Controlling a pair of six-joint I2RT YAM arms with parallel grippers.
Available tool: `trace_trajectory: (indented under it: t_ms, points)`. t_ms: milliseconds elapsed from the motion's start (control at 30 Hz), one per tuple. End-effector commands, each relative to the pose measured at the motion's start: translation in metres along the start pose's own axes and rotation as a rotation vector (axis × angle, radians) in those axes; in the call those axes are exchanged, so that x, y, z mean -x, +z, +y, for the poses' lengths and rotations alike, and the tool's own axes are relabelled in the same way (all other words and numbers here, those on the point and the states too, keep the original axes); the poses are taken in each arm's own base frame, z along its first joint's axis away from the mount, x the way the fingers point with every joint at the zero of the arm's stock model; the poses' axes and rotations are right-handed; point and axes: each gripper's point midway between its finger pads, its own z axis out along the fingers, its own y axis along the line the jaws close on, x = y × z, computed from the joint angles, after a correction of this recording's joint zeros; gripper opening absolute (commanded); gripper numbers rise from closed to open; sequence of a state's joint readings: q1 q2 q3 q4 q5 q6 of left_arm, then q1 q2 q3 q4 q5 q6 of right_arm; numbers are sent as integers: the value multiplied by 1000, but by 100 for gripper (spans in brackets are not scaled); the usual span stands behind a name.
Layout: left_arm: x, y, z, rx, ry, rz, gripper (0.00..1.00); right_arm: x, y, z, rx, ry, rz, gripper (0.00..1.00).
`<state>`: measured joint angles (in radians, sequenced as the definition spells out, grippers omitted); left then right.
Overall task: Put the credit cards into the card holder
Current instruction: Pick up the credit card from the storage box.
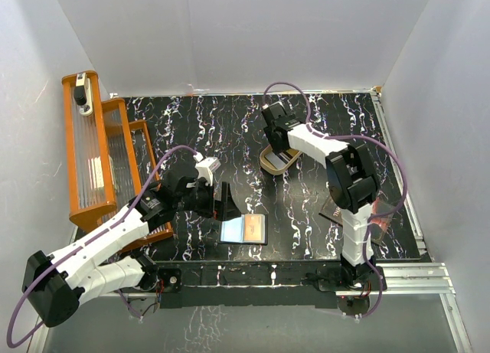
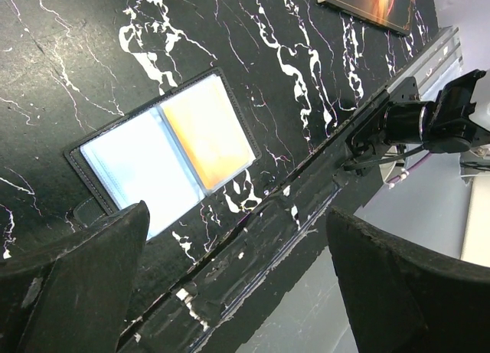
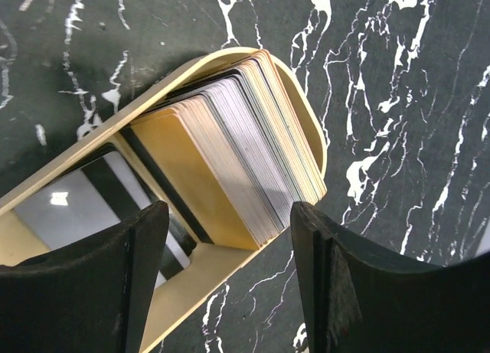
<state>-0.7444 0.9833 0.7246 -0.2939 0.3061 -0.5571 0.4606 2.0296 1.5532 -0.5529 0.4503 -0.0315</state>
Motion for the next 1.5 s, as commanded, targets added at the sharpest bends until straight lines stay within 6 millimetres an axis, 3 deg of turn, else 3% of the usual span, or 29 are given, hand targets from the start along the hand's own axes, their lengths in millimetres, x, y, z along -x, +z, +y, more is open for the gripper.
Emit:
trace_trajectory:
  t_ms: [0, 200, 667, 933, 1467]
  points:
    - [-1, -2, -2, -6, 17, 9, 99, 18, 0, -27, -150, -6, -21, 62]
    - [1, 1, -5, -22, 7, 9, 99, 24, 0, -37, -188, -22, -41, 57]
    - [4, 2, -5, -20, 5, 3, 98, 25, 1, -38, -165, 5, -58, 42]
    - [5, 0, -7, -18, 6, 3, 98, 31, -3, -44, -179, 15, -72, 30]
    - [5, -5, -11, -20, -37, 12, 98, 41, -16, -59, -235, 28, -84, 19]
